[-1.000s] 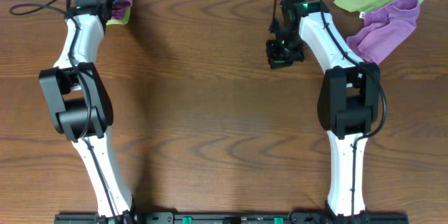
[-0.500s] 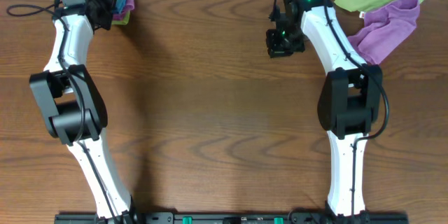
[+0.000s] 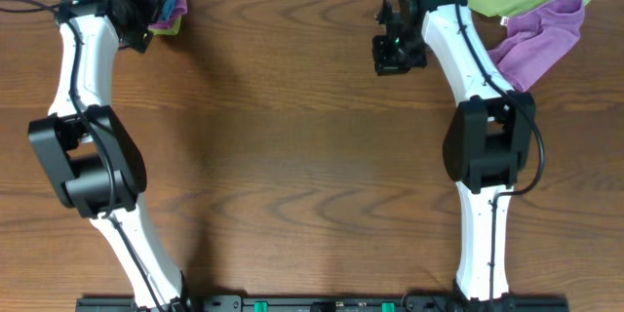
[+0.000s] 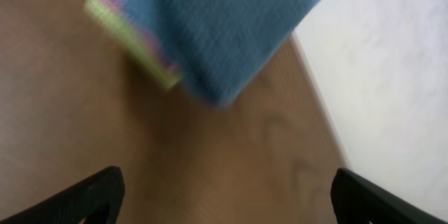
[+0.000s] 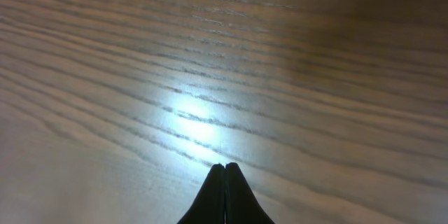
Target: Fold the cloth
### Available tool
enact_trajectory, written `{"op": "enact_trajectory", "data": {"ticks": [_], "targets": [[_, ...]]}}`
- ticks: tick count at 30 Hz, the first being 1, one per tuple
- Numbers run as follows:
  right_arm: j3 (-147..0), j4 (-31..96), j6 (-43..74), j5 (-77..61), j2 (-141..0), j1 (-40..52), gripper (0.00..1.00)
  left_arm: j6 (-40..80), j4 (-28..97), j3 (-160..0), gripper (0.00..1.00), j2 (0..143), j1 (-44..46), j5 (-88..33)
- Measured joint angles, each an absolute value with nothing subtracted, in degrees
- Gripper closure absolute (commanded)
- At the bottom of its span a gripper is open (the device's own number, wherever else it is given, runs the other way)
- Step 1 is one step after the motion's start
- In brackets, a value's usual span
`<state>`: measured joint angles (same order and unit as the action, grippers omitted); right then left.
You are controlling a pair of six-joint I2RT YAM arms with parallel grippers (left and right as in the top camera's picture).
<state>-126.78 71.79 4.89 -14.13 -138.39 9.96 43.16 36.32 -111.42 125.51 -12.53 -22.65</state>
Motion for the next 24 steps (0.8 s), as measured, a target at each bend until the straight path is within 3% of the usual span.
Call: {"op": "enact_trajectory", "data": {"ticks": [4,10,16,24], "targets": [[-132.7,78.9,3.3,-13.9,-138.4,8.7,0.98,36.1,45.1,-111.4,0.05,122.0,-12.4,-21.3],[-140.7,92.3,-1.5,-12.1,-138.4,5.8,0.69,24.9,53.6,-111.4,0.05,114.3,-9.8,-13.6],[-144.5,97.2,-4.8,-11.5,-136.6,4.3,0.49,16.4,63.7,-111.6,0.05,105.7,-6.5,-10.3],[-143.3,96.9,-5.5,-10.8,-120.3,4.1,0.44,12.7,69.4,-111.6,0.05,95.8,-1.1,-9.0]]}}
